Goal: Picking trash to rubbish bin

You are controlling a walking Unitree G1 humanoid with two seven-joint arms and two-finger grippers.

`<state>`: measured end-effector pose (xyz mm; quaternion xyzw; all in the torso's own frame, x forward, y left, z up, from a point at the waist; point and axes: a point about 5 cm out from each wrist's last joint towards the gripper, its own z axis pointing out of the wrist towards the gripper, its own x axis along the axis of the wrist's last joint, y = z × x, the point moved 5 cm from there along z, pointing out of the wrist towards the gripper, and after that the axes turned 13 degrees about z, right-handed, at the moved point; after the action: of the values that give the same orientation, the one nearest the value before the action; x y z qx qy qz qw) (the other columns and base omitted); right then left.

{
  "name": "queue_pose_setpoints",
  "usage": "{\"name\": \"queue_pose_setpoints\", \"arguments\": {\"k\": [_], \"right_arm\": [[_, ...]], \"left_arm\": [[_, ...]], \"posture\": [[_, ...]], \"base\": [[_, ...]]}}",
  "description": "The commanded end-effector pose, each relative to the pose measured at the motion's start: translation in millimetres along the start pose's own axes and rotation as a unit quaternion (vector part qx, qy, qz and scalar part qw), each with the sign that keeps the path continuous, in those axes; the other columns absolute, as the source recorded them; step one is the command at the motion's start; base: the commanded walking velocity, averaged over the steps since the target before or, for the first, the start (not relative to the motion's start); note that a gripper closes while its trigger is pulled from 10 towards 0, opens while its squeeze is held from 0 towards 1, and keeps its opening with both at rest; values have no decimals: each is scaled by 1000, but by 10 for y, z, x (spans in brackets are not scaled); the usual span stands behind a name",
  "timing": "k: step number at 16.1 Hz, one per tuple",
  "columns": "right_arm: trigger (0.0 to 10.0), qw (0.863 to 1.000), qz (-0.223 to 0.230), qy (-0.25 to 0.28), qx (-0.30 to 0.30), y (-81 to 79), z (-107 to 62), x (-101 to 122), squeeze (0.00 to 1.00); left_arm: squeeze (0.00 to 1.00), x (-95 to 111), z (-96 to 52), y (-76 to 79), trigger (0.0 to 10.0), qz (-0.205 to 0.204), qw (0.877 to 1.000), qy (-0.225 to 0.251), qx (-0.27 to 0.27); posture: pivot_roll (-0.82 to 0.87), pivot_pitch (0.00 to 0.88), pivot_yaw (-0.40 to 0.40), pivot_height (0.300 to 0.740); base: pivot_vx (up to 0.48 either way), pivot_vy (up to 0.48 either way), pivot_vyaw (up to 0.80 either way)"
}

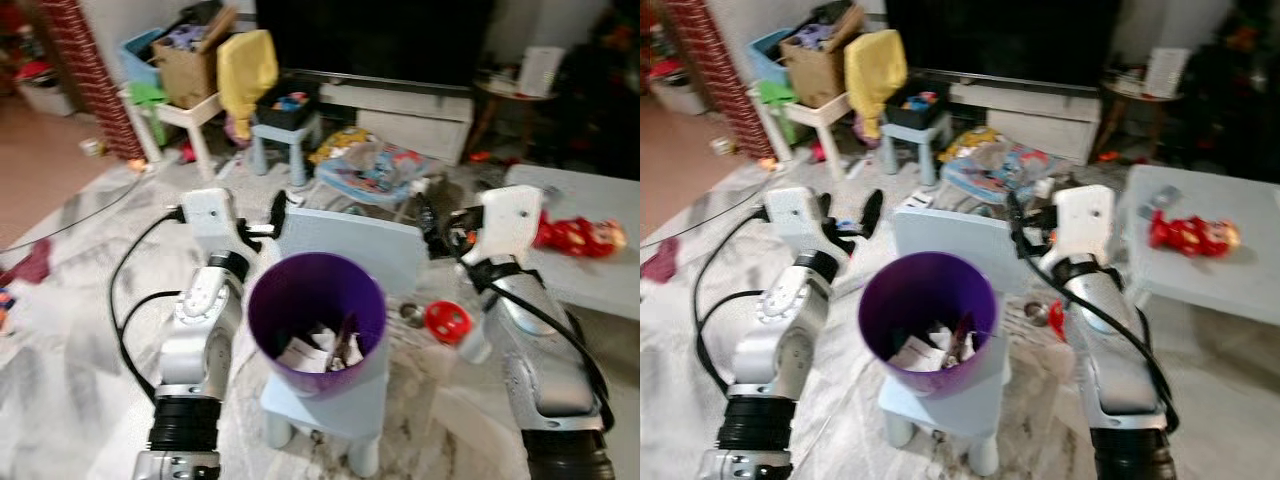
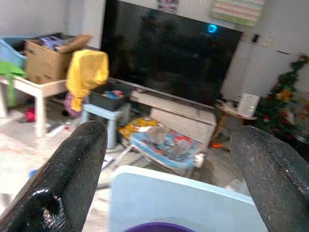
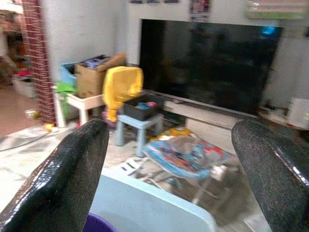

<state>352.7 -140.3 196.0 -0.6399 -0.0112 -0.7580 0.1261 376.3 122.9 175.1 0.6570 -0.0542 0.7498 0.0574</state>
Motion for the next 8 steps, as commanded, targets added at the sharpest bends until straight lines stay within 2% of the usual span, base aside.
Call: {"name": "queue_pose_setpoints", "arguments": {"k": [1,8], "right_arm": [[10000,1000,-3,4,0,6,42,23,0],[10000,1000,-4,5,-16,72,24,21,0]], "left_arm": [[0,75,16,-8,10000,1,1000,9,-2],[0,106,21,-26,10000,8,1000,1,-9]], "posture": [[-35,45,25,740],[-22,69,42,740]], "base": [[0,322,0],[0,370,0]]}}
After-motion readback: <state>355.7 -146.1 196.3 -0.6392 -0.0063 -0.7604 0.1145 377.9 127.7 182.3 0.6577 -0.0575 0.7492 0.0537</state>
